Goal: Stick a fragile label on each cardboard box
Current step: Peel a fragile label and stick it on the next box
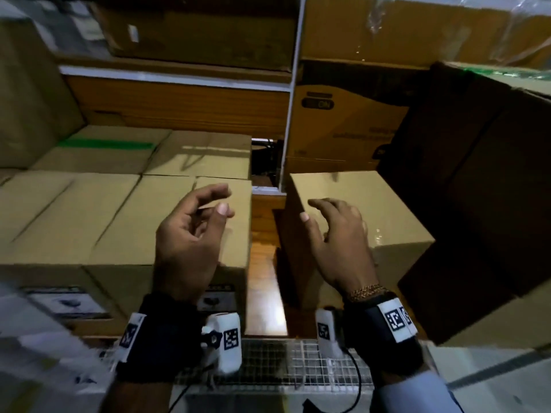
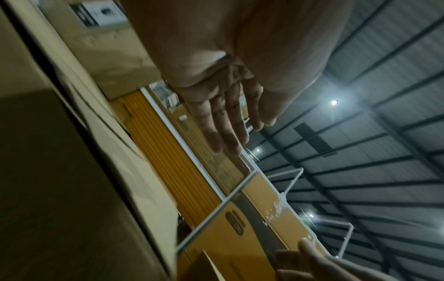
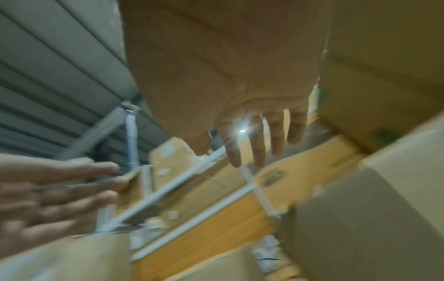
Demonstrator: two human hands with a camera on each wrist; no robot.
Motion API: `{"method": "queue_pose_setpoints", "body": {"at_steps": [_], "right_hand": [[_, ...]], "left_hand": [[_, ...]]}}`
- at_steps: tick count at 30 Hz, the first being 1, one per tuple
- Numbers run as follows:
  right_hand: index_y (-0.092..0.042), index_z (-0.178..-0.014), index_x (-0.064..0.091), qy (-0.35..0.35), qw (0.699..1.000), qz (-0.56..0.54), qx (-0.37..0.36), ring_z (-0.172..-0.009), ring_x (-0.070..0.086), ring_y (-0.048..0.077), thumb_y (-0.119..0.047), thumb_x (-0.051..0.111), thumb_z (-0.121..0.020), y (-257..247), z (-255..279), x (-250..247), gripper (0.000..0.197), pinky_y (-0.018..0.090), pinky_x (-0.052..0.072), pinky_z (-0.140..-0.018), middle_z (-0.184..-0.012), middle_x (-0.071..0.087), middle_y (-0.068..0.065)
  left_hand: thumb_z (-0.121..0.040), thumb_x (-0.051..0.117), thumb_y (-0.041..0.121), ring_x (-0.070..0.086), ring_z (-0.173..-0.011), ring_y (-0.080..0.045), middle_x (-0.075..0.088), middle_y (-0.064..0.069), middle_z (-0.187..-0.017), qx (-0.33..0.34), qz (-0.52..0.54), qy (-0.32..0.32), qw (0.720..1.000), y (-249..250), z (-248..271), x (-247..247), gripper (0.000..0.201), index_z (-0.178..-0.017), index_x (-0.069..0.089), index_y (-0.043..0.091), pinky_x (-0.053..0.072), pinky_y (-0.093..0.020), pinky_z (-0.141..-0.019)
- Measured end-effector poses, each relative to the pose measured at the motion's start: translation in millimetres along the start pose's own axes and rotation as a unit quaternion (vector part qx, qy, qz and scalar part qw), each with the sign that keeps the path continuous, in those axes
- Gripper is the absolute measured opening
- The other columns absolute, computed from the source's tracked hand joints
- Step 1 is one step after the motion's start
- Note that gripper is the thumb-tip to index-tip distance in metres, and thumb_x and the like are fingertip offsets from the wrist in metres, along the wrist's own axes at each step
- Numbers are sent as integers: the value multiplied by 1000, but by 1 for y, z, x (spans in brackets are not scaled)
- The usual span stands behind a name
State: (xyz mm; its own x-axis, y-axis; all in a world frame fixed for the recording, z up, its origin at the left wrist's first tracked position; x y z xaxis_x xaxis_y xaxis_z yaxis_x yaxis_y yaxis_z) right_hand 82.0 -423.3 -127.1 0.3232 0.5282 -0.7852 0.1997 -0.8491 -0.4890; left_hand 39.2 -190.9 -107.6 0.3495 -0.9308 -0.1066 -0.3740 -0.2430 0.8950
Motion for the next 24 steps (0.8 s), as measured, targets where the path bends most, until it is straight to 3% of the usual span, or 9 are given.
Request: {"method": "queue_pose_setpoints", "body": {"at_steps": [3, 8, 12, 15, 18, 21, 24], "right_hand": [[-26, -139, 60, -14, 999, -28, -44, -126, 46, 15, -52, 45, -105, -62, 12, 23, 45, 41, 40, -107, -135, 58, -5], [-27, -136, 62, -18, 994, -63, -90, -125, 49, 14, -49, 48, -105, -175, 30, 83, 40, 40, 41, -104, -130, 60, -7], [-28, -136, 61, -45, 990, -83, -109, -121, 50, 13, -48, 49, -105, -250, 42, 140, 39, 41, 43, -104, -127, 61, -8], [-28, -134, 62, -66, 986, -95, -119, -118, 52, 15, -45, 52, -104, -299, 52, 180, 37, 44, 45, -102, -124, 63, -6], [-29, -135, 61, -103, 981, -113, -122, -117, 52, 14, -44, 54, -102, -336, 57, 208, 37, 44, 45, -101, -125, 63, -7], [-28, -136, 60, -128, 976, -103, -140, -117, 53, 16, -44, 54, -101, -365, 56, 228, 39, 44, 46, -101, -125, 63, -6], [-27, -138, 58, -148, 972, -100, -151, -117, 53, 17, -44, 53, -100, -389, 52, 243, 42, 44, 46, -101, -127, 63, -5]], "left_hand": [[-103, 60, 23, 71, -106, -15, 73, 8, -118, 21, -30, 33, 999, -13, -6, -65, 26, -128, 67, 25, 58, -37, -91], [-102, 62, 25, 67, -104, -6, 71, 14, -117, -5, -87, 71, 994, -51, -17, -197, 25, -125, 69, 31, 56, -28, -85], [-102, 63, 26, 68, -95, -10, 72, 10, -113, -1, -132, 138, 982, -86, -23, -300, 22, -123, 70, 28, 56, -32, -81], [-102, 61, 31, 66, -97, -19, 68, 7, -117, -12, -192, 184, 964, -109, -19, -369, 21, -122, 68, 33, 58, -42, -82], [-100, 60, 35, 64, -103, -20, 65, 9, -120, -22, -236, 227, 945, -127, -22, -418, 22, -121, 67, 32, 57, -47, -88], [-93, 57, 49, 61, -107, -28, 64, 10, -119, -50, -264, 217, 939, -148, -31, -445, 30, -120, 64, 37, 55, -54, -91], [-87, 52, 64, 59, -114, -28, 65, 12, -118, -108, -253, 205, 939, -166, -43, -455, 35, -117, 59, 48, 52, -57, -97]]}}
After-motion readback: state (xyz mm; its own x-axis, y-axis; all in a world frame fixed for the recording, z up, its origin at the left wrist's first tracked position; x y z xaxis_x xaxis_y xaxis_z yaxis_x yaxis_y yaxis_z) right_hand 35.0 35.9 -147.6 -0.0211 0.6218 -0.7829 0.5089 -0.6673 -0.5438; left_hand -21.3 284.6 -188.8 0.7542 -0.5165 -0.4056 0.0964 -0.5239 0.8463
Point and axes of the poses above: each hand's wrist, its own z-axis away from the middle knuckle, its own x-axis out of the palm, y = z × x, the point moved 3 cm from there along -z, towards the middle knuckle
